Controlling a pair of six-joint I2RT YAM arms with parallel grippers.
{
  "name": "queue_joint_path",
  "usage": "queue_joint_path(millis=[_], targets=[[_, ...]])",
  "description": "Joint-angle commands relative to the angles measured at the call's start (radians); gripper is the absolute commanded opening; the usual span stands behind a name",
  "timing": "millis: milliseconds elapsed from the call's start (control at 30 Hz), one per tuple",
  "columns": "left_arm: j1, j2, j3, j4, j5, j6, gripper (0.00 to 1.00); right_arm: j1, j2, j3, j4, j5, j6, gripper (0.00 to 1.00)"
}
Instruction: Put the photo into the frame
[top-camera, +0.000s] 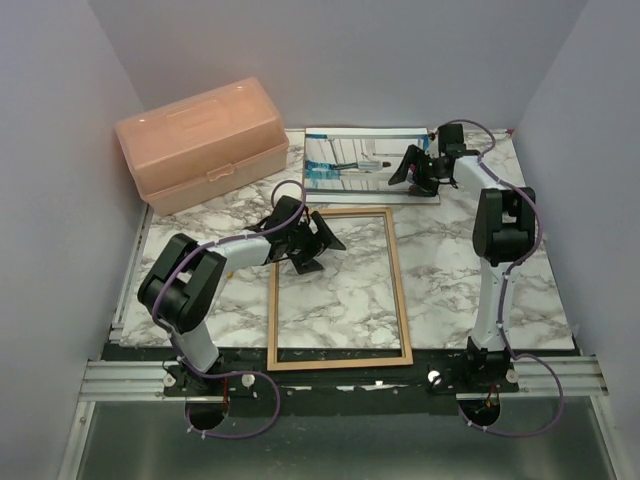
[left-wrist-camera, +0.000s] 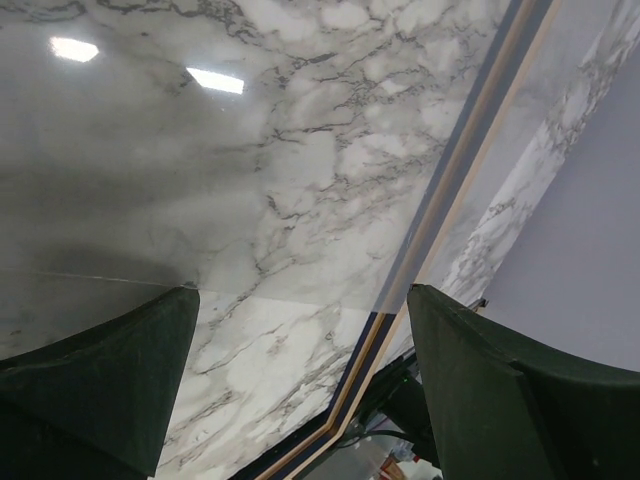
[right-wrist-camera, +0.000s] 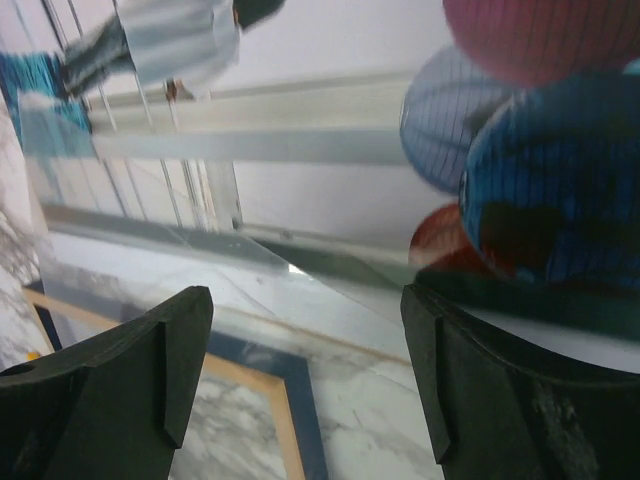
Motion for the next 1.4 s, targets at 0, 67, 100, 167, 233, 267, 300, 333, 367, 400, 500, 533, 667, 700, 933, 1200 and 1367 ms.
queue_joint_path(millis=[0, 67, 100, 167, 233, 267, 300, 333, 367, 400, 500, 533, 667, 700, 933, 1200, 1367], targets=[[0.002, 0.003, 0.029, 0.014, 0.002, 0.016, 0.88, 0.021, -0.061, -0.194, -0.059, -0.101, -0.019, 0.84], [0.003, 0.0, 0.03, 0.014, 0.003, 0.022, 0.88, 0.021, -0.103, -0.25, -0.07, -0.111, -0.023, 0.84], [0.006, -0.002, 0.03, 0.013, 0.005, 0.025, 0.88, 0.021, -0.127, -0.278, -0.074, -0.107, -0.025, 0.84], [0.005, -0.013, 0.022, 0.022, 0.007, 0.031, 0.88, 0.02, -0.189, -0.343, -0.073, -0.106, -0.024, 0.84], [0.005, -0.028, 0.018, 0.029, 0.009, 0.041, 0.88, 0.021, -0.244, -0.401, -0.086, -0.108, -0.026, 0.84], [0.005, -0.036, 0.019, 0.024, 0.008, 0.049, 0.88, 0.021, -0.272, -0.423, -0.092, -0.109, -0.025, 0.84], [0.005, -0.047, 0.021, 0.018, 0.008, 0.06, 0.88, 0.022, -0.296, -0.456, -0.093, -0.123, -0.024, 0.84], [0.005, -0.059, 0.024, 0.009, 0.01, 0.072, 0.88, 0.022, -0.326, -0.486, -0.091, -0.13, -0.02, 0.84], [0.005, -0.07, 0.031, 0.0, 0.011, 0.09, 0.88, 0.021, -0.357, -0.523, -0.087, -0.136, -0.016, 0.83], [0.005, -0.084, 0.037, -0.012, 0.013, 0.104, 0.88, 0.02, -0.382, -0.551, -0.085, -0.137, -0.013, 0.83], [0.005, -0.131, 0.05, -0.082, 0.013, 0.141, 0.88, 0.022, -0.473, -0.646, -0.064, -0.152, 0.005, 0.83], [0.006, -0.152, 0.05, -0.098, 0.009, 0.15, 0.88, 0.022, -0.503, -0.674, -0.055, -0.165, 0.011, 0.83], [0.005, -0.237, 0.057, -0.182, -0.008, 0.181, 0.88, 0.022, -0.596, -0.754, -0.037, -0.196, 0.037, 0.83], [0.005, -0.262, 0.061, -0.212, -0.017, 0.193, 0.89, 0.022, -0.617, -0.77, -0.032, -0.209, 0.044, 0.83], [0.008, -0.416, 0.049, -0.416, -0.122, 0.262, 0.91, 0.058, -0.758, -0.905, -0.011, -0.286, 0.087, 0.82], [0.066, -0.516, 0.026, -0.649, -0.292, 0.368, 0.92, 0.214, -0.916, -1.083, 0.112, -0.276, 0.245, 0.82], [0.103, -0.548, -0.012, -0.771, -0.423, 0.426, 0.94, 0.284, -0.944, -1.125, 0.175, -0.267, 0.315, 0.82]])
